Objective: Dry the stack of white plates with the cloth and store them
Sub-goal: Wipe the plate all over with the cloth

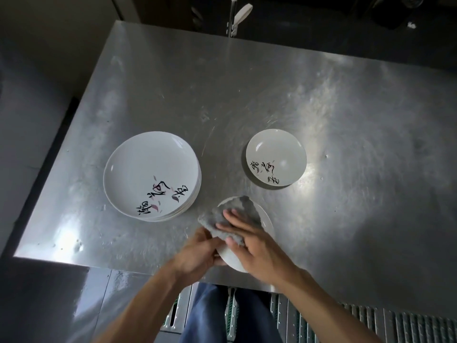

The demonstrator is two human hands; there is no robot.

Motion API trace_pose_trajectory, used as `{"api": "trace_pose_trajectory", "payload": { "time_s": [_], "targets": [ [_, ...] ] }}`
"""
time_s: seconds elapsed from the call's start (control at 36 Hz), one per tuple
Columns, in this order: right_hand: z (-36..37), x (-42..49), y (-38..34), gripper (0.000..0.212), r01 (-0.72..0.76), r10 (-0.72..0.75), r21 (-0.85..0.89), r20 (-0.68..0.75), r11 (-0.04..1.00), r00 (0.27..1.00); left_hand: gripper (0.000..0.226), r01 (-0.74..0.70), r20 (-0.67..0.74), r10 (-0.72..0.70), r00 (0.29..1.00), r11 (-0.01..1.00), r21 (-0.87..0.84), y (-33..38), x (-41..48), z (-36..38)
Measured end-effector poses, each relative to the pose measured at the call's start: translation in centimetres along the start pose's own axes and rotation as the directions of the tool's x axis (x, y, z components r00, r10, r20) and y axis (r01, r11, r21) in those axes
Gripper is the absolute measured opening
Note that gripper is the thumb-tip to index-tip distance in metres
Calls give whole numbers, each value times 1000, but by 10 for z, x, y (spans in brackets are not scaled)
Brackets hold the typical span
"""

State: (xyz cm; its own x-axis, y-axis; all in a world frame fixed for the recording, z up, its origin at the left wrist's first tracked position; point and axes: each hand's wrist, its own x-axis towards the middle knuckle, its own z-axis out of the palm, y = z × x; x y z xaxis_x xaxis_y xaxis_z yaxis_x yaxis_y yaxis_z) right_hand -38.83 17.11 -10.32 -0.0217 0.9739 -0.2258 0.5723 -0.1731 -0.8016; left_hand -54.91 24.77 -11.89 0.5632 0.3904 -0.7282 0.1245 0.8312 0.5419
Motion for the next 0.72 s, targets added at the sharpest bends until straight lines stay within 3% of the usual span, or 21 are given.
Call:
{"api": "trace_pose_trajectory", "payload": {
  "time_s": [0.08,0.19,0.31,0.33,0.44,0.47,0.53,0.58,0.72],
  "targets": [
    [-13,10,14,41,-139,132,-77,-79,987,988,36,15,45,-14,999,1000,-5,2,-2,1],
    [-8,10,14,41,57,-48,-169,59,984,997,47,29,64,-31,997,999,33,3,-5,6],
    [-22,10,22,41,-175,160,-188,-89,967,983,51,61,93,-64,994,997,36,3,-9,11],
    [-23,9,21,41,-163,150,-186,-80,969,985,51,62,97,-66,993,997,39,3,-9,12],
    [-7,-4,12,42,126,-109,-147,117,981,987,44,73,77,-78,994,995,68,-3,-10,14],
    [-7,-3,16,42,98,-85,-155,92,983,992,43,82,80,-87,993,995,61,-5,-10,15],
    [-14,4,22,42,-126,117,-144,-66,982,991,43,79,88,-81,993,997,20,-7,-10,16],
    [-22,8,28,41,-334,321,-55,-173,941,931,44,36,44,-34,998,998,-44,-12,-9,17],
    [-15,0,30,47,-415,420,65,-171,908,891,56,-11,40,19,999,980,-198,-24,-11,18]
  ]
}}
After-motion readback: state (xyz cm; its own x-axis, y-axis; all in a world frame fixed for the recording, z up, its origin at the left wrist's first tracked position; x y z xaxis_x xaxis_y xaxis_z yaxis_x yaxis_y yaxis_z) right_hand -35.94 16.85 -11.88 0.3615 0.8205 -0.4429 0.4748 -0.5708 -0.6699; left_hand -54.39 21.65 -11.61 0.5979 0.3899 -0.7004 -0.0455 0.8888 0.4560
